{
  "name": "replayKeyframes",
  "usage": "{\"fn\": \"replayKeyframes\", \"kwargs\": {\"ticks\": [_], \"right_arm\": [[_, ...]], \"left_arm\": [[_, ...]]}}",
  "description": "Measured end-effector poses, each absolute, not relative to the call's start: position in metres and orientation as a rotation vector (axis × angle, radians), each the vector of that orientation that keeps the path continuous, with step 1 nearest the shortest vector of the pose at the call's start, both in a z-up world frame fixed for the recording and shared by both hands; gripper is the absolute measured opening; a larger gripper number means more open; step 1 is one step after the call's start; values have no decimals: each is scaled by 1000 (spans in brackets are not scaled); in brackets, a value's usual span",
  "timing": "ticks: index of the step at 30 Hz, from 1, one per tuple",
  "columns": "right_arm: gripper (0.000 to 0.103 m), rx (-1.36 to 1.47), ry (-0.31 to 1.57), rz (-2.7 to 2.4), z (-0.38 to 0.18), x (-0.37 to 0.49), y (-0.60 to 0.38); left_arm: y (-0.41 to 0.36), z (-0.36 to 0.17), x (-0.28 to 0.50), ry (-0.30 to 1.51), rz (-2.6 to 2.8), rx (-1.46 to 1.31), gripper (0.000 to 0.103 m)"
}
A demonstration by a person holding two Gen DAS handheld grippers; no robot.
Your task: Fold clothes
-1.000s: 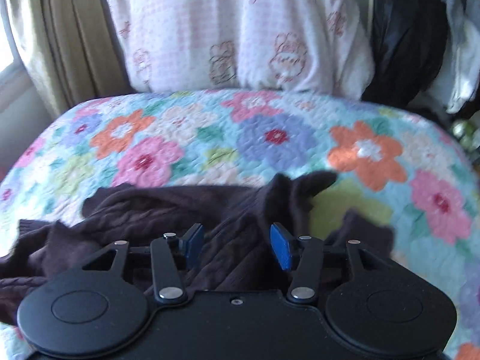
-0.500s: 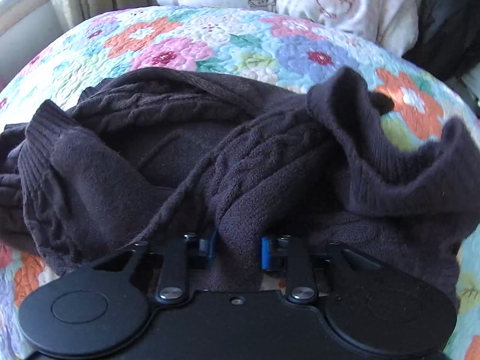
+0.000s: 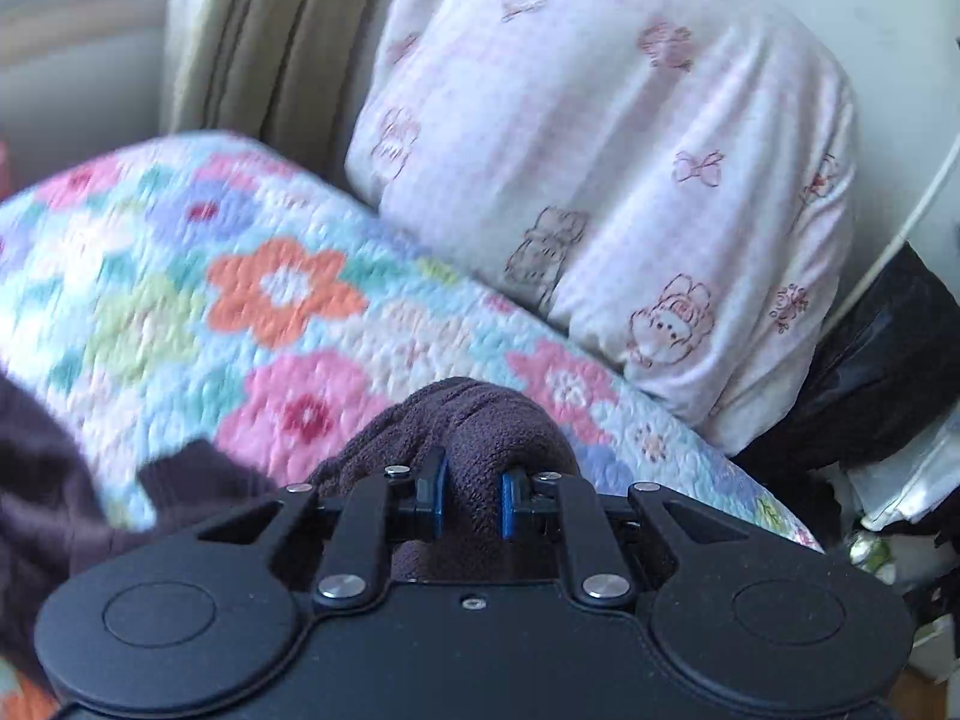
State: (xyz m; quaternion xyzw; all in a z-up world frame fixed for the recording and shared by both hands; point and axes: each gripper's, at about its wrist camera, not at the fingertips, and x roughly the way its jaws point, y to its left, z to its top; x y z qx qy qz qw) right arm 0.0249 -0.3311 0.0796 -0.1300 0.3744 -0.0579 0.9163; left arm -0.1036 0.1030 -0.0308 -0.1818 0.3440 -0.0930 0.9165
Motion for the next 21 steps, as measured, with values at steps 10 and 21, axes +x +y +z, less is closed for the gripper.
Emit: {"fn": "replayKeyframes", "kwargs": {"ticks": [10, 21], "right_arm": [[50, -70, 704, -311, 59, 92, -372], [65, 60, 879, -47, 6, 45, -331]], "left_arm": [[140, -30, -99, 659, -151, -417, 42], [146, -26, -56, 728, -140, -236, 54]]}}
